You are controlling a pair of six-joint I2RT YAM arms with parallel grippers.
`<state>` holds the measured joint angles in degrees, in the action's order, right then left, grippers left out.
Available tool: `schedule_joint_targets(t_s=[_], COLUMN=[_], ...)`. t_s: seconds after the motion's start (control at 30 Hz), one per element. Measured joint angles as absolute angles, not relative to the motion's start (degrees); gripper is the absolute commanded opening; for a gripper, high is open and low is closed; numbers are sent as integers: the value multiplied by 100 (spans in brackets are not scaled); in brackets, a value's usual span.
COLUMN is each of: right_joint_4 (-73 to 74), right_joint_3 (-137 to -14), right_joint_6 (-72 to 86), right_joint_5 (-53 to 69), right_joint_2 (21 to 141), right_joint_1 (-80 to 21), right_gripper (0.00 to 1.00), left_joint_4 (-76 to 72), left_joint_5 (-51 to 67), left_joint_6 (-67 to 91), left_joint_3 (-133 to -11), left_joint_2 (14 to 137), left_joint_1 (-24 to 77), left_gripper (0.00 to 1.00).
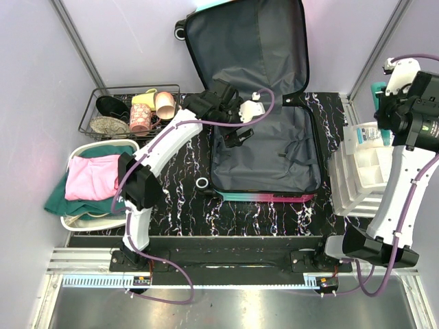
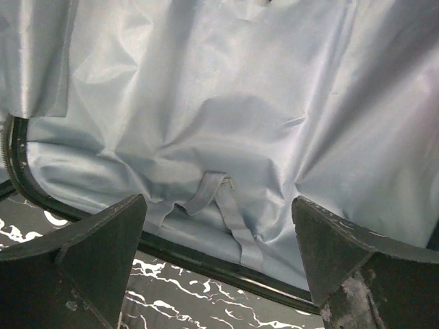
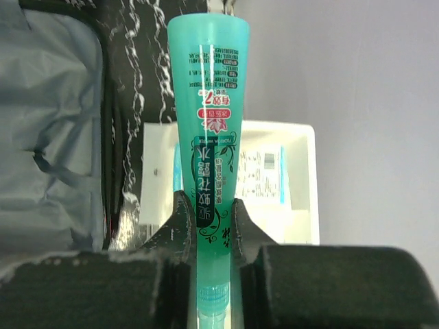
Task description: Open, take out, and arrange the luggage
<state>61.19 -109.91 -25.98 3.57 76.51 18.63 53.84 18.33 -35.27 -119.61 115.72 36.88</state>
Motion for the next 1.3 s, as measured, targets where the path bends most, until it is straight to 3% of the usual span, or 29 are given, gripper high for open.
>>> schedule_joint_targets(t_s=[0.5,0.8,0.93,1.13,1.3], right_joint_4=[7126,5166,4375,4429,5996], right_joint_3=[-10020,-8051,-7738,-7964,-9907], right_joint_6=[-2069,-1887,-1942,-2757,-4010], right_joint_5=[421,-314,-856,-727,-250], right_joint_2=[6904,4993,4956,5465,6486], right_joint_1=[2206,2202,2204,2204,2206], right_gripper=[0,0,0,0,0], left_joint_4=[5511,5640,5784,5798,5883], left_joint_5=[2408,2707,2764,2816,2985], left_joint_6=[-3267,-3131,-3116,-3122,-3017], left_joint_3=[-11456,-11478,-11692,-12044,-12497], left_joint_2=[11190,11163,11163,11163,11334], left_joint_1=[3717,3717,3717,3717,3699], left_gripper=[99,99,99,99,99])
